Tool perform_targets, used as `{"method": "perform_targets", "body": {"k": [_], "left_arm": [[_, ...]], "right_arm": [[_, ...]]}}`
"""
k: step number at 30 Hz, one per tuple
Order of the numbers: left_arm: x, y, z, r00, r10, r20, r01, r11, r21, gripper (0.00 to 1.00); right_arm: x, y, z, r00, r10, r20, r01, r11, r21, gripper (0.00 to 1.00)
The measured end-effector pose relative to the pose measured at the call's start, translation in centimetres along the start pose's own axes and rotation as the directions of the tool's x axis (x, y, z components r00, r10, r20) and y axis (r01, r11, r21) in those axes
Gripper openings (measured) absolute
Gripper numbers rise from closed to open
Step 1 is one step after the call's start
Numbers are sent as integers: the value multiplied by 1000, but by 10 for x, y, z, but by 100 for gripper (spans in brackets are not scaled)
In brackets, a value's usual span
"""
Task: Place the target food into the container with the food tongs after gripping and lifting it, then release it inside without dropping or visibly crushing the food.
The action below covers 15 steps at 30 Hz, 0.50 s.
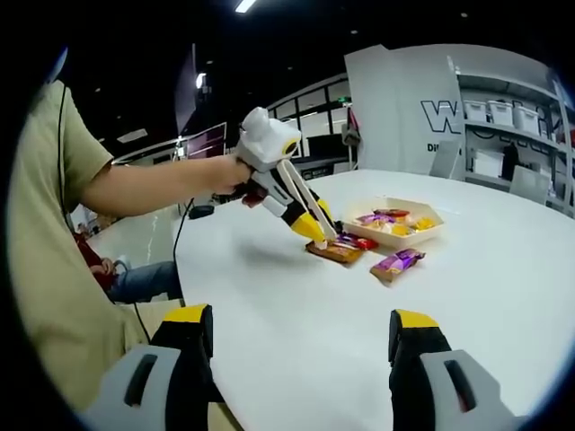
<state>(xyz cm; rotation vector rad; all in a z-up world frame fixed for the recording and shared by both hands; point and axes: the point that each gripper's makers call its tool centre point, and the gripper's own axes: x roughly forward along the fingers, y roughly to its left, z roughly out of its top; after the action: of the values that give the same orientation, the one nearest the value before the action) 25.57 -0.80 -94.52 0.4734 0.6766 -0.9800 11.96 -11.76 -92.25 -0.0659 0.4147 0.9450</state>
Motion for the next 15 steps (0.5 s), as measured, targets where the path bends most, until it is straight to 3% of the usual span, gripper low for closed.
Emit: {"method": "perform_targets", "body": {"k": [15], "left_arm": [[9, -1, -7, 999, -12, -33, 12, 1000, 5, 23]], "right_arm": [[2, -2, -3, 1000, 3, -3, -3, 1000, 10, 79]]}}
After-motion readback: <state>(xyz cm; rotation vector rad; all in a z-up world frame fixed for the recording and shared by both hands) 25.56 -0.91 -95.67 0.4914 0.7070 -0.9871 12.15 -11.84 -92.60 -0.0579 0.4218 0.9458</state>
